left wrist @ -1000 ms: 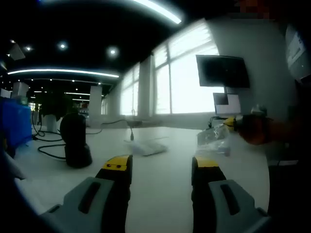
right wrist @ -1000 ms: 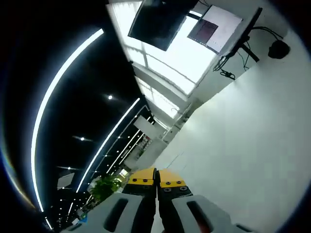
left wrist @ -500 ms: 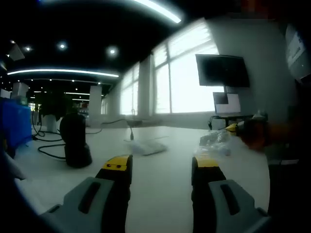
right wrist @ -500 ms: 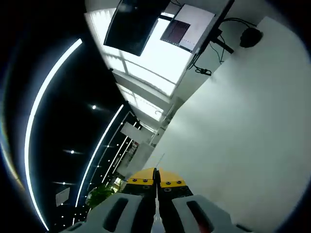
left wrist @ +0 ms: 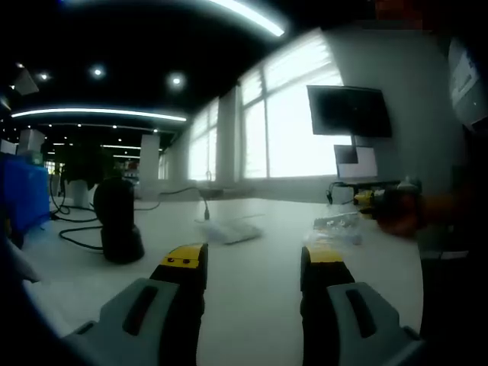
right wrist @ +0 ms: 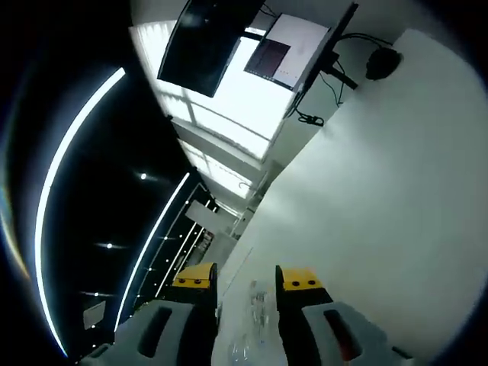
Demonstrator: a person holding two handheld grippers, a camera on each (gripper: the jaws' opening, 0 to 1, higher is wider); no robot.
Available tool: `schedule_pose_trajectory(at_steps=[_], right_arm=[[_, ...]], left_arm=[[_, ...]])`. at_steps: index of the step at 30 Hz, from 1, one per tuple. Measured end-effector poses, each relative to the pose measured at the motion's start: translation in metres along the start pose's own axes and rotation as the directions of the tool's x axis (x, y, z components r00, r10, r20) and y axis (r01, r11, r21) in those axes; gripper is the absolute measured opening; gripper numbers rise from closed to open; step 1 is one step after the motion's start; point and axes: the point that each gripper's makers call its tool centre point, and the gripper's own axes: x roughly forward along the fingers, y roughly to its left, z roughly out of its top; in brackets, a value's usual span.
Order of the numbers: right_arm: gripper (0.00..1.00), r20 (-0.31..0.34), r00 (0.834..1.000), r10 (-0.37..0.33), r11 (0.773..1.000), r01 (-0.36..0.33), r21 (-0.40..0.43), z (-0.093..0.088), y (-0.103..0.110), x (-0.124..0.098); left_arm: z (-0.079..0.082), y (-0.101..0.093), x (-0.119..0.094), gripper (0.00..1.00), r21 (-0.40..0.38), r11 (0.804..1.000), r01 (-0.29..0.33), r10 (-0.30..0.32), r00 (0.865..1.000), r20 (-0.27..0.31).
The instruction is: Clip sheet goods on table flip sheet goods clip sheet goods scan sheet goods put sheet goods back to table
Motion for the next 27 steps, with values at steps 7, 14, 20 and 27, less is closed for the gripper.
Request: schedule_pose_trajectory(at_steps=[7,14,20,27], right_arm=[[0.46,0.043,0.998,0.051,0.987,-0.043,-0.155,0.012,0.013,0.001],[0.55,0.02,0.987,0.16,0.919,-0.142,-0.368,0.014,0.041,0.003],[0.54,-0.002,0.976,0.219,0.816,-0.184,-0.548,0.016,0.063,0.002],[0.56,-0.108,0.956,0.273,0.729,-0.279,-0.625,0.007,0.085,0.008]], left_arm=[[0.0,0.0,0.0,0.41,0.001,1.0,-0.001,0.001,1.0,-0.001],[0.0,0.0,0.0,0.41,0.002,1.0,-0.001,0.001,1.0,-0.001],[0.0,0.0,0.0,0.41,0.001,1.0,0.0,0.0,1.0,0.001],[0.001,0.0,0.0,0.41,0.0,1.0,0.002,-0.002,1.0,0.005]])
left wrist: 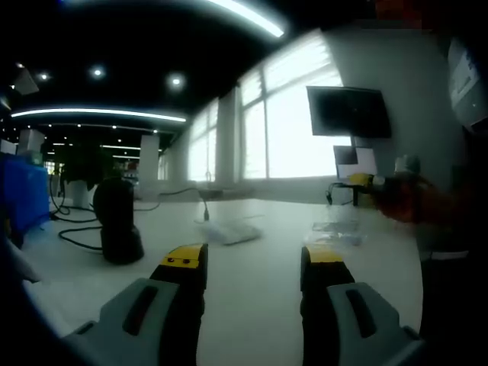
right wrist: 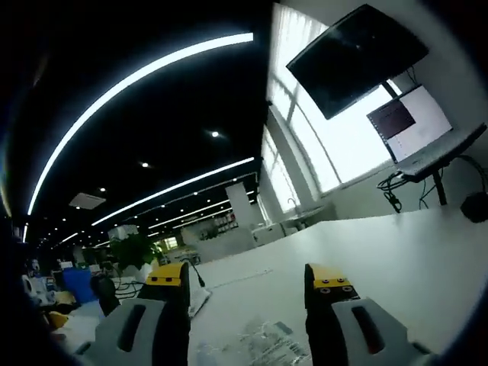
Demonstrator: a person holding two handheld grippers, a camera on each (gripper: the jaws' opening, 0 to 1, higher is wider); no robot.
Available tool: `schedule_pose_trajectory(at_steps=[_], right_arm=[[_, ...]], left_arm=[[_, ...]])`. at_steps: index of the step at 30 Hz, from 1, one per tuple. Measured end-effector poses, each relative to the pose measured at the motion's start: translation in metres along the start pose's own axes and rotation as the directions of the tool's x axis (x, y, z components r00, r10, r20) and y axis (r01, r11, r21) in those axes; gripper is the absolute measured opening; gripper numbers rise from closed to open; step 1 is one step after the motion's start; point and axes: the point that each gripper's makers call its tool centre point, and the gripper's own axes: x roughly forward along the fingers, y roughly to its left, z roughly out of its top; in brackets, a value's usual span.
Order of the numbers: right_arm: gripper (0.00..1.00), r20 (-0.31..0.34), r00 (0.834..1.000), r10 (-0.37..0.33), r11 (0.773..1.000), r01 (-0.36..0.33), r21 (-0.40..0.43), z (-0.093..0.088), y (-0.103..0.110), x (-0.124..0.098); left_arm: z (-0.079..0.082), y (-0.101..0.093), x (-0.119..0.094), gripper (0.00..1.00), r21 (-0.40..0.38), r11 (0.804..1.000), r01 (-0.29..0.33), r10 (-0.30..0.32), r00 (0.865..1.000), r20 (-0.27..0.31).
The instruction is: Clip sheet goods on table flip sheet goods clip sheet goods scan sheet goods put sheet goods back to table
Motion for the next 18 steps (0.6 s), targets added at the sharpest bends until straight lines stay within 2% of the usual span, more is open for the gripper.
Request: schedule_pose_trajectory(at_steps=[5,11,13,15,18], right_arm=[[0.56,-0.058,0.995,0.081,0.994,-0.085,-0.063,-0.002,0.009,0.009],[0.57,-0.15,0.972,0.183,0.969,-0.203,-0.138,-0.015,0.022,0.013],[0.58,-0.196,0.955,0.222,0.956,-0.253,-0.152,-0.024,0.028,0.013],[0.6,-0.254,0.929,0.27,0.939,-0.312,-0.144,-0.035,0.035,0.011],[0.58,-0.316,0.907,0.278,0.914,-0.351,-0.202,-0.046,0.033,0.011]], left_arm=[[0.001,0.0,0.0,0.41,-0.001,1.0,0.0,0.0,1.0,0.003],[0.001,0.0,0.0,0.41,0.001,1.0,0.001,-0.001,1.0,0.003],[0.001,0.0,0.0,0.41,0.001,1.0,0.001,-0.001,1.0,0.004],[0.001,0.0,0.0,0.41,0.001,1.0,0.001,-0.001,1.0,0.003],[0.0,0.0,0.0,0.41,0.002,1.0,0.0,0.0,1.0,0.001]])
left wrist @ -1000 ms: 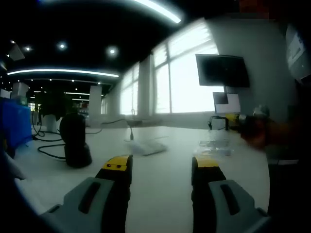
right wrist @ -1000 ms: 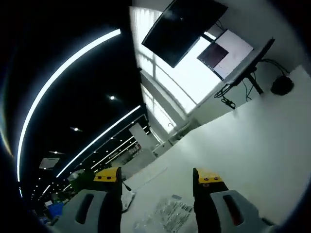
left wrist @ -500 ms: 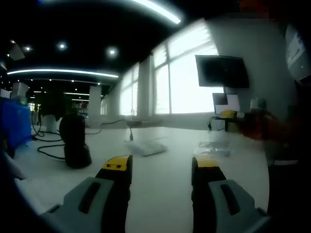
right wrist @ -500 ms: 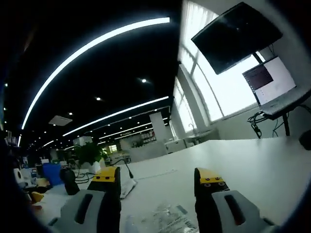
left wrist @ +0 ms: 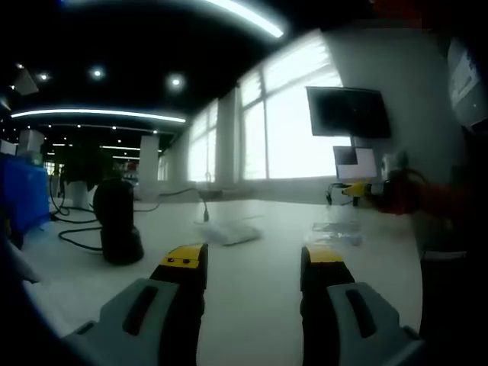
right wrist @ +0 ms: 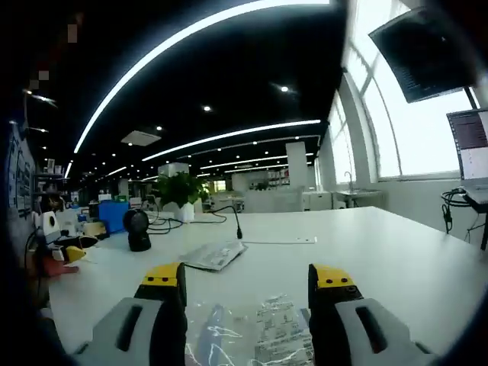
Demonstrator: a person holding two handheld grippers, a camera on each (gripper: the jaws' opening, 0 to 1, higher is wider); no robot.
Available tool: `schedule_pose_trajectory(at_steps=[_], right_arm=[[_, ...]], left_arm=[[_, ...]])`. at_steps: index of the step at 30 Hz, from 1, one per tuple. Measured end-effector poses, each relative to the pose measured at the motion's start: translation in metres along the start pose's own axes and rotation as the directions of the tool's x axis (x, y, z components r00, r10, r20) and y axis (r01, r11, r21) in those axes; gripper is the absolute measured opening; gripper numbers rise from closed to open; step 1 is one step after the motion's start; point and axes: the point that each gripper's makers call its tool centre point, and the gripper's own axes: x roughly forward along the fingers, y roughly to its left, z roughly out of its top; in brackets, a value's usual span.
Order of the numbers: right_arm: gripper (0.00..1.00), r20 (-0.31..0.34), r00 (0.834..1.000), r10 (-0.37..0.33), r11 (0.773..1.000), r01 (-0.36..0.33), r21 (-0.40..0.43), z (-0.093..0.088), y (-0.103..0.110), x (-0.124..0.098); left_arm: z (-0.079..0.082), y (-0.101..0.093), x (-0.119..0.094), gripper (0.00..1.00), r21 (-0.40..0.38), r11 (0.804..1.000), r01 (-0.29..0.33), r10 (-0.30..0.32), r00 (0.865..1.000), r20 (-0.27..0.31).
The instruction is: Clip sheet goods on table flip sheet goods clip sheet goods scan sheet goods put sheet goods back to table
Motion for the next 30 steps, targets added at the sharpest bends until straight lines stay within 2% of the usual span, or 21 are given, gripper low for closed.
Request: schedule_pose_trajectory(at_steps=[3,7,12,17,22,30], right_arm=[[0.59,-0.044,0.998,0.037,0.998,-0.039,-0.056,-0.008,0.002,0.002],[0.61,-0.093,0.99,0.105,0.993,-0.109,-0.042,-0.02,0.006,0.004],[0.6,-0.149,0.977,0.153,0.983,-0.167,-0.082,-0.034,0.013,0.004],[0.62,-0.235,0.948,0.216,0.959,-0.251,-0.133,-0.056,0.026,0.003],[0.63,-0.276,0.936,0.217,0.949,-0.269,-0.165,-0.07,0.027,0.004],[0.62,-0.307,0.925,0.222,0.958,-0.266,-0.107,-0.082,0.02,0.0]], left_arm=[[0.0,0.0,0.0,0.41,0.001,1.0,-0.001,0.001,1.0,-0.002],[-0.001,0.0,0.0,0.41,0.002,1.0,-0.002,0.002,1.0,-0.004],[-0.001,0.001,0.001,0.41,0.003,1.0,-0.003,0.003,1.0,-0.008],[-0.002,0.001,0.001,0.41,0.006,1.0,-0.006,0.006,1.0,-0.012],[-0.002,0.0,0.001,0.41,0.007,1.0,-0.006,0.007,1.0,-0.014],[-0.002,0.0,0.001,0.41,0.004,1.0,-0.003,0.003,1.0,-0.012]])
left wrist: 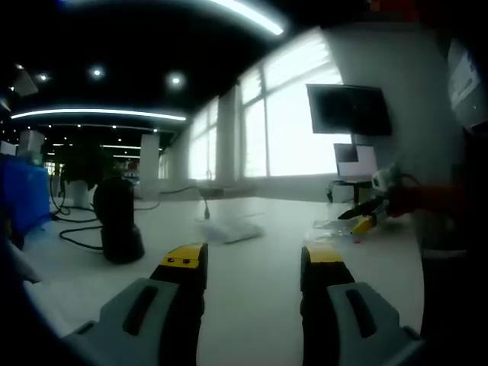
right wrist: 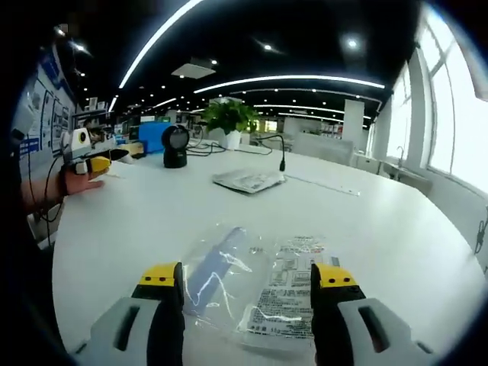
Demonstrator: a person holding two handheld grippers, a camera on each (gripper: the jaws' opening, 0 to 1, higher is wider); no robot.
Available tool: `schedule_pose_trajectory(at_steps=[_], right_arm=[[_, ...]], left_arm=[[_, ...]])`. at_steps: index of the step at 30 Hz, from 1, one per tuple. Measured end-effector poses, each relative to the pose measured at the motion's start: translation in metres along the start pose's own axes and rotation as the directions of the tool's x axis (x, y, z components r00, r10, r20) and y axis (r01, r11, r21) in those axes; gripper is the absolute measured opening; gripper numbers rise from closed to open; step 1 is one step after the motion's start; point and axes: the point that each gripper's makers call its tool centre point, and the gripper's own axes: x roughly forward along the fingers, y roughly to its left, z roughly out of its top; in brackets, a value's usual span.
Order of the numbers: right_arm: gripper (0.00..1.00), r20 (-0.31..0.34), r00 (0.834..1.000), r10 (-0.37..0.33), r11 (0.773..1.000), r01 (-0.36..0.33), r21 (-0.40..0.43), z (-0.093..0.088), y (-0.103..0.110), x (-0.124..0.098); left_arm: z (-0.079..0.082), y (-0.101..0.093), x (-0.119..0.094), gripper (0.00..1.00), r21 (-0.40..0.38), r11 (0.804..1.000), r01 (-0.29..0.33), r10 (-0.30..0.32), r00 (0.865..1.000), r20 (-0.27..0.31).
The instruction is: Clip sheet goods on table flip sheet goods clip sheet goods scan sheet goods put sheet goods back to table
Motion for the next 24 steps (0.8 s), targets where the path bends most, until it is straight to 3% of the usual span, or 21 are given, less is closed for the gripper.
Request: schedule_pose_trajectory(at_steps=[1,8,16,24], right_arm=[[0.62,-0.008,1.0,0.009,0.999,-0.009,0.044,-0.0041,0.0026,0.0005],[0.61,-0.031,1.0,-0.005,0.998,0.006,0.056,-0.0137,0.0047,0.0038],[0.58,-0.046,0.99,-0.131,0.985,0.135,0.106,-0.0128,0.0014,0.0075],[0.58,-0.072,0.975,-0.212,0.966,0.22,0.134,-0.0125,0.002,0.0089]], left_arm=[[0.0002,0.0001,0.0,0.41,-0.001,1.0,0.0,0.0,1.0,0.001],[0.0004,-0.0002,0.0,0.41,-0.001,1.0,0.0,0.0,1.0,0.001],[0.0001,0.0,0.0002,0.41,-0.001,1.0,0.0,0.0,1.0,0.0],[0.0003,-0.0002,0.0003,0.41,-0.001,1.0,0.001,-0.001,1.0,0.001]])
